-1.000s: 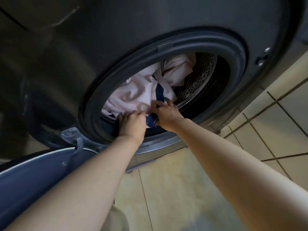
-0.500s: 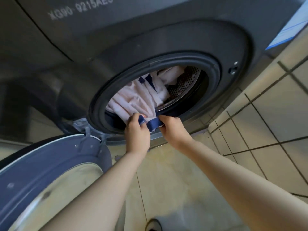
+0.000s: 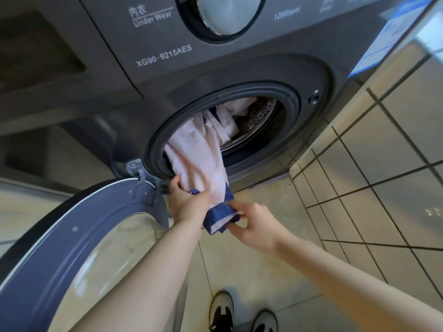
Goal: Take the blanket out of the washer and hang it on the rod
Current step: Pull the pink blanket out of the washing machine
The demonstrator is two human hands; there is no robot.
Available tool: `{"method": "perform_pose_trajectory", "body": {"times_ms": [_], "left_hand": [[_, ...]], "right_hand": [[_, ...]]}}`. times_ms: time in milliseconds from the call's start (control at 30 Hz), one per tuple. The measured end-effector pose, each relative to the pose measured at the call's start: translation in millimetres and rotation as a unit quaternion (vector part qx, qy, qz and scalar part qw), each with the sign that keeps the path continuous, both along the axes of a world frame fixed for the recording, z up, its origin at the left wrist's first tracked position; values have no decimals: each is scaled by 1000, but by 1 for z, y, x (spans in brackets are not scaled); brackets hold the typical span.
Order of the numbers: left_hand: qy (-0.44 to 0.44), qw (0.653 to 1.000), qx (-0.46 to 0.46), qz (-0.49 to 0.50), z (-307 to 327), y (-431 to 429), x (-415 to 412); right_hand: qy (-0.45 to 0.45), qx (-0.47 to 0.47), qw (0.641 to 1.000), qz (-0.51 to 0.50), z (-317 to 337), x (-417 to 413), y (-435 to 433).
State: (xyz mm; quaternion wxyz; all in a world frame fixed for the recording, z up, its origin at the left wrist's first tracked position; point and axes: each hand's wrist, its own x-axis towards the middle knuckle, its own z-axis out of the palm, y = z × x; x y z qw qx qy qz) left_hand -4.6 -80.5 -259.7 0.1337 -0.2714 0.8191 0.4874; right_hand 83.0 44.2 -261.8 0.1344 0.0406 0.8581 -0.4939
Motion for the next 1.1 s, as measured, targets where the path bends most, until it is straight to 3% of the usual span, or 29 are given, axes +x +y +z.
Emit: {"method": "perform_pose_trajectory", "body": {"times_ms": [100, 167, 267, 400, 533, 700, 800, 933, 1000, 1100], "left_hand": [[-11, 1000, 6, 12, 5, -12, 4], [-13, 999, 19, 25, 12, -19, 8], [-9, 998, 47, 38, 28, -27, 19], [-14, 995, 77, 56, 42, -33, 24], [-16, 994, 93, 60, 50, -36, 29], [-25, 994, 94, 42, 51, -40, 28], [-17, 995, 95, 33, 47, -40, 28], [1, 997, 81, 5, 38, -40, 31], [-7, 998, 62, -20, 32, -39, 34], [-42, 996, 58, -48, 27, -34, 39]], "right_hand": [[-74, -90, 985, -125, 4, -14, 12], [-98, -69, 974, -192, -4, -33, 19], [-185, -85, 952, -231, -34, -61, 18], [-227, -107, 933, -257, -55, -87, 1], [-322, -245, 856, -322, -77, -94, -14], [-374, -376, 791, -305, -68, -90, -22], [-352, -398, 796, -291, -60, -93, -23], [-279, -312, 818, -395, -57, -97, -13], [-223, -263, 851, -396, -53, -93, 1], [-133, -119, 922, -343, -35, -82, 17]]}}
